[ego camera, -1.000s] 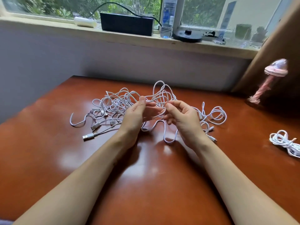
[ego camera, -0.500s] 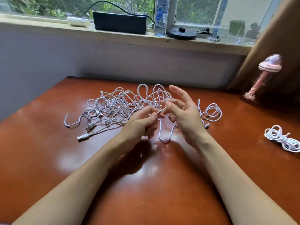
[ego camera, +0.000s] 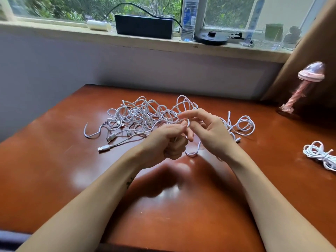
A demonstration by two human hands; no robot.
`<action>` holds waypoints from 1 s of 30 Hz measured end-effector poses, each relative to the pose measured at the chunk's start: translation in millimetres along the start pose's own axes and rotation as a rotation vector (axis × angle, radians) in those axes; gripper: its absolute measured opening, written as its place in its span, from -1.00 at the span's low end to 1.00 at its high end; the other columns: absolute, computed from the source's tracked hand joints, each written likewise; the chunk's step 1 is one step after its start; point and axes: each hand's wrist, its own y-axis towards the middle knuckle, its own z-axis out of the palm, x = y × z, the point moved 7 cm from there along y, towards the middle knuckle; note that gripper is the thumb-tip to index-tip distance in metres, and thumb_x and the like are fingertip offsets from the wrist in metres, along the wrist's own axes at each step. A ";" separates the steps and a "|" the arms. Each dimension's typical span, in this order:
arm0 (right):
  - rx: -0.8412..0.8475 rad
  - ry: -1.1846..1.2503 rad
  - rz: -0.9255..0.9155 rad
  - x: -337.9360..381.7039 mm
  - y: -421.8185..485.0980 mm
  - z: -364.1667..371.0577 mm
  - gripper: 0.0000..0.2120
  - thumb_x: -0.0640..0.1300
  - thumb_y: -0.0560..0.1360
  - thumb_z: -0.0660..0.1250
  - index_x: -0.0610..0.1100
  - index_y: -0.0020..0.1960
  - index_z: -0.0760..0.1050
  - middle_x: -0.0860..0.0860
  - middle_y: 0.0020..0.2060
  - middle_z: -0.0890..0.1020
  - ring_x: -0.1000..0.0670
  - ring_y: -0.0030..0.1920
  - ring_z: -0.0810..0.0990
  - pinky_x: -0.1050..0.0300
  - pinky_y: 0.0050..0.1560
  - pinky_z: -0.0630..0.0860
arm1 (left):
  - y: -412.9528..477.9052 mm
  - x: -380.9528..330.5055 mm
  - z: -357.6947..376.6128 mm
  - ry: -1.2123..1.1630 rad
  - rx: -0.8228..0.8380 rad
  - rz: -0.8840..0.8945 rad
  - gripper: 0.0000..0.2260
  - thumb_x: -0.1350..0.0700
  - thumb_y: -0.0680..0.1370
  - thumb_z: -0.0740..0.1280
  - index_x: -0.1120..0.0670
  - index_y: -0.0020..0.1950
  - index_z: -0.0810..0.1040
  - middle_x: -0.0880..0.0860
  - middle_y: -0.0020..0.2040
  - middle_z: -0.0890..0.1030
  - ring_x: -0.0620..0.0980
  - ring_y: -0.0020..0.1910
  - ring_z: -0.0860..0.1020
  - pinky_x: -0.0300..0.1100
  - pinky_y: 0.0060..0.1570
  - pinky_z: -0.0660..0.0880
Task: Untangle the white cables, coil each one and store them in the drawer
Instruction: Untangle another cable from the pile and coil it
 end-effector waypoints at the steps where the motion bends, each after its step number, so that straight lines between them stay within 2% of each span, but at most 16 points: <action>1: 0.014 -0.012 -0.016 0.6 0.6 0.6 -0.73 -0.30 0.64 0.26 0.00 0.11 0.65 -0.04 0.00 0.67 -0.11 0.04 0.65 -0.04 0.14 0.58 | -0.4 -1.8 3.4 -0.036 0.043 0.001 -0.64 -0.04 0.69 0.10 0.15 -0.13 0.52 -0.04 -0.53 0.13 -0.08 -0.53 0.04 -0.16 -0.45 -0.02; 3: 0.060 -0.020 -0.023 -0.8 2.0 2.7 -0.81 -0.20 0.63 0.28 0.00 0.10 0.64 -0.03 0.09 0.65 -0.04 0.09 0.64 0.00 0.16 0.58 | 0.4 -8.3 12.8 -0.106 0.122 0.001 -0.60 -0.09 0.66 0.09 0.14 -0.14 0.54 -0.03 -0.55 0.08 -0.06 -0.53 0.00 -0.14 -0.44 -0.01; 5: 0.127 0.013 -0.006 -0.9 1.9 6.6 -0.84 -0.18 0.62 0.29 -0.02 0.09 0.63 0.04 0.07 0.67 0.06 0.11 0.63 0.13 0.16 0.56 | 2.2 -18.1 20.8 -0.181 0.159 0.014 -0.54 -0.14 0.66 0.06 0.15 -0.10 0.58 -0.02 -0.56 0.05 -0.05 -0.53 -0.01 -0.15 -0.45 0.01; 6: 0.152 0.032 0.008 0.2 0.8 7.5 -0.83 -0.20 0.64 0.29 -0.01 0.07 0.63 0.08 0.02 0.69 0.09 0.10 0.63 0.20 0.15 0.55 | 3.9 -24.3 23.5 -0.220 0.158 0.024 -0.53 -0.14 0.66 0.05 0.15 -0.05 0.62 -0.02 -0.55 0.03 -0.05 -0.52 -0.01 -0.17 -0.46 0.02; 8: 0.176 0.075 0.044 -1.2 -0.9 7.4 -0.82 -0.20 0.67 0.26 -0.07 0.12 0.64 0.02 0.01 0.72 0.07 0.11 0.65 0.17 0.18 0.55 | 8.1 -37.1 25.6 -0.284 0.131 0.051 -0.52 -0.11 0.65 0.07 0.19 0.12 0.65 -0.01 -0.54 0.04 -0.06 -0.52 0.00 -0.21 -0.48 0.06; 11: 0.175 0.096 0.043 -3.4 -1.8 8.8 -0.83 -0.21 0.65 0.29 -0.24 0.16 0.61 -0.13 0.05 0.70 0.09 0.07 0.63 0.13 0.17 0.54 | 14.1 -53.8 22.3 -0.315 0.091 0.130 -0.53 -0.03 0.67 0.07 0.24 0.36 0.54 -0.01 -0.54 0.08 -0.07 -0.52 0.02 -0.20 -0.48 0.09; 15: 0.125 0.023 0.034 -12.8 -2.2 10.9 -0.93 -0.30 0.60 0.34 -0.23 0.03 0.61 -0.02 -0.14 0.72 0.13 -0.07 0.65 0.27 0.06 0.53 | 17.8 -58.5 4.1 -0.413 0.022 0.217 -0.54 0.03 0.70 0.03 0.27 0.47 0.43 -0.02 -0.56 0.17 -0.07 -0.51 0.04 -0.17 -0.44 0.05; 17: 0.110 -0.053 0.024 -16.2 -1.8 11.8 -0.91 -0.28 0.60 0.35 -0.18 0.04 0.62 0.02 -0.14 0.71 0.06 -0.08 0.68 0.22 0.07 0.56 | 17.7 -56.3 -6.1 -0.475 -0.026 0.254 -0.54 0.04 0.71 0.02 0.26 0.50 0.38 -0.01 -0.53 0.23 -0.06 -0.49 0.09 -0.19 -0.43 0.12; 19: 0.100 -0.141 0.006 -17.3 -1.7 13.5 -0.88 -0.22 0.59 0.35 -0.07 0.06 0.63 0.10 -0.12 0.71 -0.06 -0.09 0.69 0.07 0.07 0.59 | 17.4 -52.3 -16.8 -0.522 -0.101 0.281 -0.56 0.04 0.72 0.01 0.21 0.53 0.34 0.01 -0.46 0.30 -0.05 -0.46 0.17 -0.21 -0.39 0.26; 20: 0.106 -0.188 -0.017 -16.8 -2.0 15.9 -0.88 -0.20 0.59 0.35 -0.04 0.05 0.63 0.13 -0.12 0.71 -0.05 -0.09 0.69 0.05 0.08 0.58 | 17.9 -50.4 -22.1 -0.533 -0.138 0.296 -0.57 0.04 0.73 0.01 0.19 0.55 0.32 0.02 -0.42 0.35 -0.05 -0.45 0.21 -0.21 -0.36 0.32; 22: 0.139 -0.267 -0.069 -15.9 -3.0 23.2 -0.88 -0.14 0.56 0.34 -0.07 0.04 0.63 0.13 -0.11 0.70 0.08 -0.05 0.66 0.08 0.12 0.54 | 18.5 -48.3 -30.8 -0.536 -0.187 0.327 -0.57 0.03 0.72 0.03 0.14 0.56 0.29 0.02 -0.35 0.44 -0.06 -0.42 0.27 -0.20 -0.30 0.40; 24: 0.162 -0.314 -0.096 -15.5 -3.4 28.0 -0.84 -0.07 0.54 0.32 -0.08 0.04 0.63 0.11 -0.06 0.70 0.12 0.03 0.64 0.12 0.17 0.50 | 19.3 -46.5 -36.9 -0.546 -0.222 0.343 -0.54 0.02 0.67 0.11 0.12 0.56 0.29 0.02 -0.28 0.53 -0.08 -0.36 0.40 -0.19 -0.20 0.46; 27: 0.162 -0.322 -0.115 -16.0 -1.7 29.1 -0.83 -0.08 0.54 0.31 -0.11 0.02 0.62 0.09 0.14 0.66 0.15 0.29 0.51 0.29 0.38 0.31 | 19.3 -45.8 -46.0 -0.569 -0.290 0.375 -0.57 0.03 0.70 0.09 0.14 0.55 0.31 0.03 -0.18 0.62 -0.08 -0.30 0.50 -0.20 -0.07 0.46; 29: 0.170 -0.341 -0.083 -19.2 -0.8 29.4 -0.86 -0.11 0.55 0.31 -0.09 0.03 0.62 0.10 0.05 0.68 0.18 0.32 0.44 0.43 0.45 0.09 | 18.7 -47.9 -53.2 -0.580 -0.349 0.404 -0.58 0.06 0.71 0.08 0.17 0.55 0.31 0.07 -0.13 0.66 -0.08 -0.32 0.50 -0.22 -0.07 0.43; 30: 0.156 -0.370 -0.098 -19.7 -0.1 30.0 -0.86 -0.12 0.55 0.31 -0.07 0.04 0.62 0.07 -0.03 0.70 0.12 0.29 0.48 0.45 0.45 0.05 | 18.0 -49.3 -57.8 -0.586 -0.377 0.421 -0.57 0.07 0.69 0.09 0.19 0.54 0.31 0.09 -0.11 0.67 -0.07 -0.33 0.51 -0.22 -0.07 0.42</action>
